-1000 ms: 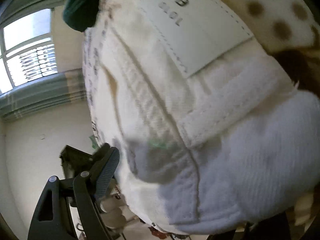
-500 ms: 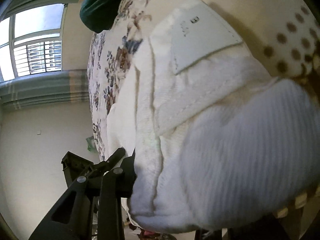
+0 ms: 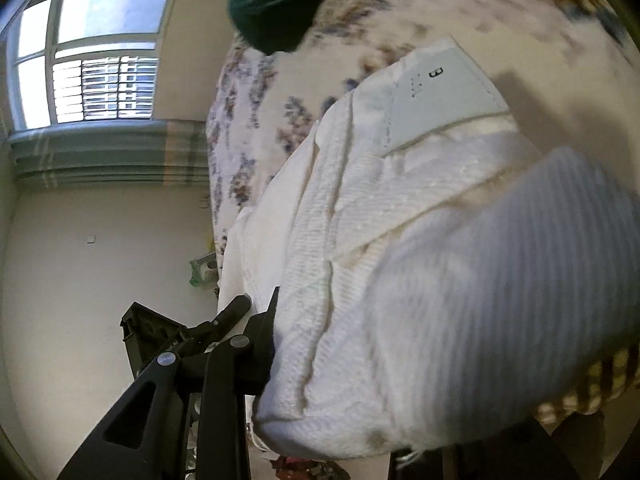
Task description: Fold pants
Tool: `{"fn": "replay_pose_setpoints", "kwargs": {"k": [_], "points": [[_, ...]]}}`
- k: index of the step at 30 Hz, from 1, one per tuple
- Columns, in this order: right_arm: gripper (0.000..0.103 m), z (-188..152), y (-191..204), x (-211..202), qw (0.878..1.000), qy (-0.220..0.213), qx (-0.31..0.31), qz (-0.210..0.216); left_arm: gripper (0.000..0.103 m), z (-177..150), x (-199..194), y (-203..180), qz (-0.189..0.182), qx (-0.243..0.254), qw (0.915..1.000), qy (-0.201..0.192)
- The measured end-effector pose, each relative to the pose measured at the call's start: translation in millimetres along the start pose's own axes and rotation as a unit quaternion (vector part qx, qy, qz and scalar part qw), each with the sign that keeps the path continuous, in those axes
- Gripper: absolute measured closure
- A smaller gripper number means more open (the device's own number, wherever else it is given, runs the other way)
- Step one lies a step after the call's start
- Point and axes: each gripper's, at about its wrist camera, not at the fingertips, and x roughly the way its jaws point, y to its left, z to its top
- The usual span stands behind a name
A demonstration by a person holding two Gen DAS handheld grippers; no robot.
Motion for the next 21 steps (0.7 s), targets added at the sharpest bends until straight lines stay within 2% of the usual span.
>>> {"fn": "replay_pose_setpoints", "kwargs": {"k": [4,8,14,21], "points": [[0.07,16,50,22,1.0,-0.006,-0.012,0.003,0.078,53,-22,4,-0.008,-0.002,0.9999,-0.012],[0.07,39,103,70,1.0,-0.017,-0.022,-0.001,0.078,125,-40,20,-0.015,0.008,0.9997,-0.018],[0.07,87,170,188,0.999,-0.037,-0.026,-0.001,0.078,257,-43,61,-0.023,0.039,0.9985,-0.03],[0.07,150,207,335,0.998,-0.044,-0.033,0.014,0.078,395,-14,136,-0.023,0.041,0.9979,-0.045]]}}
